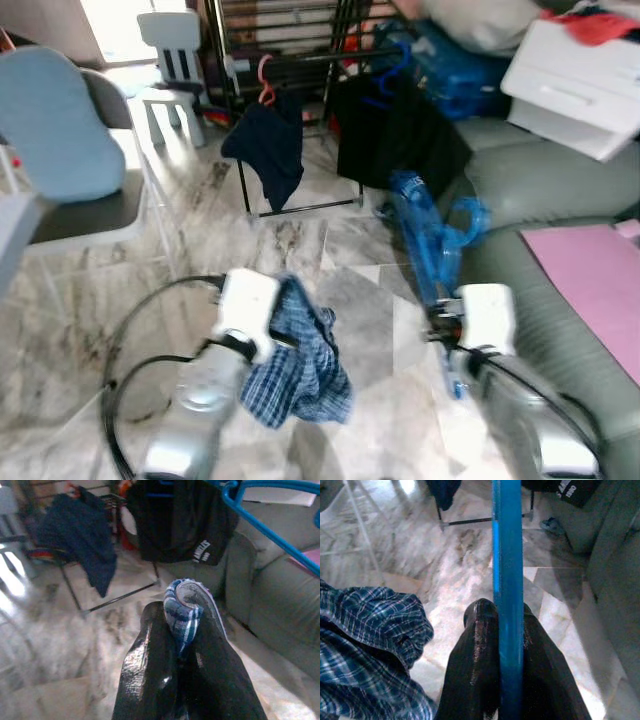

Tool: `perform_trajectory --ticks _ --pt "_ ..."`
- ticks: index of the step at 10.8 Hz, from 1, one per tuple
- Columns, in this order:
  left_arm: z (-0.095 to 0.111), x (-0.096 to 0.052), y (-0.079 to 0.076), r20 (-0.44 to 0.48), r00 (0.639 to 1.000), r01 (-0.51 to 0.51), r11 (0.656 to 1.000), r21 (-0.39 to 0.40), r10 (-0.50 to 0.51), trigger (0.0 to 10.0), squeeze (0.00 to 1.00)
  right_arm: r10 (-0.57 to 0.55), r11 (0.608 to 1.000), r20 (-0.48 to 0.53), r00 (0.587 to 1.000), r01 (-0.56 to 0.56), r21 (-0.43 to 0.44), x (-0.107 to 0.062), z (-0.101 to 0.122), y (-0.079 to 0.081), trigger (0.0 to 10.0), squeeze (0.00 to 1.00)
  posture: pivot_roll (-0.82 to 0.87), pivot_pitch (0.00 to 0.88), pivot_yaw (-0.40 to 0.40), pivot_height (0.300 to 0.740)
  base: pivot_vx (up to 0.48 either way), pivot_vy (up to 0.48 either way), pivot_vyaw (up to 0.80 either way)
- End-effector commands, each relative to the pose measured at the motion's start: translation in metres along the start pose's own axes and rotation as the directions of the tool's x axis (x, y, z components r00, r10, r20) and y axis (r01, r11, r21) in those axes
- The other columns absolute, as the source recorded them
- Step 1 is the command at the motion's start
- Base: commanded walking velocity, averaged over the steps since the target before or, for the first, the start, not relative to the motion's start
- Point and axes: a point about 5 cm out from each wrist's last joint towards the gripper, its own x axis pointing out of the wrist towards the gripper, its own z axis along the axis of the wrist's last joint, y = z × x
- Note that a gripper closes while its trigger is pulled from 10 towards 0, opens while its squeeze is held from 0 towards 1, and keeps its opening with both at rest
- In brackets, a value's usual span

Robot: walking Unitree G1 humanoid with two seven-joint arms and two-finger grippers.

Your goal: Hang hanger

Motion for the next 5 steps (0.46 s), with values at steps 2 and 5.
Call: perform_trajectory --ticks 2,5 --pt "0.0051 0.0031 -0.0001 0.021 1.0 -0.002 1.0 -0.028 0.003 10.0 0.0 -0.01 1.0 0.016 1.0 0.01 0.004 -0.002 0.0058 -0.0034 10.0 0.0 -0.14 0.061 0.033 0.74 0.0 0.0 0.0" --pt "0.0081 0.0065 0.0033 0.04 0.999 0.004 0.999 -0.042 -0.003 10.0 0.0 -0.012 1.0 0.015 1.0 0.012 0.0 -0.0005 0.0063 -0.0034 10.0 0.0 -0.14 0.056 0.035 0.74 0.0 0.0 -0.57"
